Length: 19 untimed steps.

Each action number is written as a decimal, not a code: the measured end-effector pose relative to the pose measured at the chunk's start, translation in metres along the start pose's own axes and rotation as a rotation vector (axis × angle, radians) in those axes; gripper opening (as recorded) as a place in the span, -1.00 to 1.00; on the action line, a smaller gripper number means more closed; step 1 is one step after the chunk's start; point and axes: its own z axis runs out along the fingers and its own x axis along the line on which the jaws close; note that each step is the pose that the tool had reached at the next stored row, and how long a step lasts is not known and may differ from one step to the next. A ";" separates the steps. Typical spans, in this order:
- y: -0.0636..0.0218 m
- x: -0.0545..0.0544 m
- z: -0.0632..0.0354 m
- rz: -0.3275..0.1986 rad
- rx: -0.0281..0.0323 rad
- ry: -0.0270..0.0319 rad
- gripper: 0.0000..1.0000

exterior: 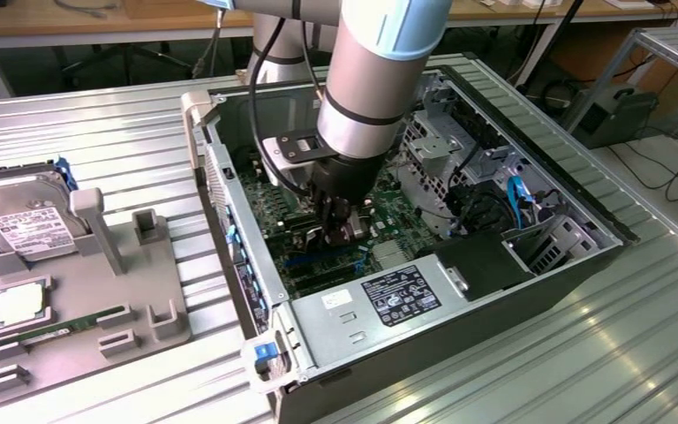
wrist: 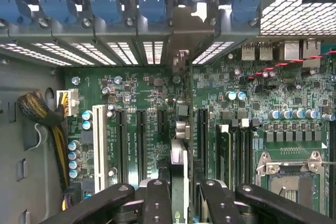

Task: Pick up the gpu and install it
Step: 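Insert the gpu into the slot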

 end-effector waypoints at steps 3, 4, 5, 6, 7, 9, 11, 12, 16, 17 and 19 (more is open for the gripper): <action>0.0000 0.000 -0.0002 0.000 -0.0001 -0.0012 -0.47; 0.0000 0.000 -0.0006 0.000 -0.0001 -0.0035 -0.47; 0.0001 0.000 -0.0008 0.000 -0.0002 -0.0047 -0.47; 0.0000 0.000 -0.0011 -0.001 -0.0003 -0.0060 -0.47; 0.0000 0.000 -0.0013 -0.001 -0.0004 -0.0072 -0.47; 0.0000 0.000 -0.0016 -0.001 -0.0005 -0.0087 -0.47; 0.0001 0.000 -0.0018 -0.001 -0.0005 -0.0098 -0.47; 0.0001 0.000 -0.0022 -0.001 -0.0007 -0.0094 -0.47; 0.0001 0.000 -0.0023 -0.001 -0.0008 -0.0091 -0.47; 0.0001 0.000 -0.0023 -0.001 -0.0009 -0.0088 -0.47; 0.0002 0.000 -0.0022 -0.001 -0.0009 -0.0081 -0.47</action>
